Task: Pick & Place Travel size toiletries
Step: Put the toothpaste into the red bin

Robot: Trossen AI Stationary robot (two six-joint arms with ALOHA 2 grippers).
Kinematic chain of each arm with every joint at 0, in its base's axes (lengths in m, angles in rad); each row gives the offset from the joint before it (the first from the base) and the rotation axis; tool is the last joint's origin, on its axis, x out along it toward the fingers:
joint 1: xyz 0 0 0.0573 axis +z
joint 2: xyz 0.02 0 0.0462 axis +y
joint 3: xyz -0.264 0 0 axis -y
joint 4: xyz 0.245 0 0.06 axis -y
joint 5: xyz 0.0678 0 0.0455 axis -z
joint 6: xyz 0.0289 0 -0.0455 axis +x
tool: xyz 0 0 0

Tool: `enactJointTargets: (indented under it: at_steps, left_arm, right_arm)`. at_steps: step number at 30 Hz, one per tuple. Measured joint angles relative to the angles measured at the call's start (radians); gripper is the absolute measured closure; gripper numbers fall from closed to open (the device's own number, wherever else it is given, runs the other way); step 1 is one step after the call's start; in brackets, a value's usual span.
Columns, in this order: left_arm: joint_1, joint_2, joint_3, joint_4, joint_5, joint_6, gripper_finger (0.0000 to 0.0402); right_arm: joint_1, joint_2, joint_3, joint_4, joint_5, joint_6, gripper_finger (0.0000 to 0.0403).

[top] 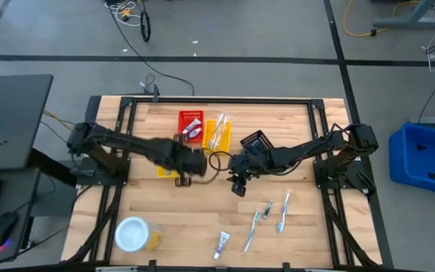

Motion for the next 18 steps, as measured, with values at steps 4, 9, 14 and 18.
enactJointTargets:
  at_steps: [4, 9, 14, 18]
  left_arm:
    - [0.113, -0.02, 0.0, -0.001, -0.025, 0.066, 0.0329]
    - [0.279, -0.021, -0.06, 0.084, 0.006, 0.128, 0.033]
    - [0.425, -0.02, -0.182, 0.298, 0.028, 0.205, 0.0331]
    - [0.524, -0.02, -0.247, 0.456, 0.117, 0.189, 0.0331]
  right_arm:
    - [0.0, 0.0, 0.0, 0.025, 0.0, -0.004, 0.025]
    - [0.0, 0.0, 0.0, 0.03, 0.0, -0.004, 0.0253]
    - [0.0, 0.0, 0.0, 0.035, 0.0, -0.004, 0.0263]
    - [0.0, 0.0, 0.0, 0.036, 0.0, -0.012, 0.0269]
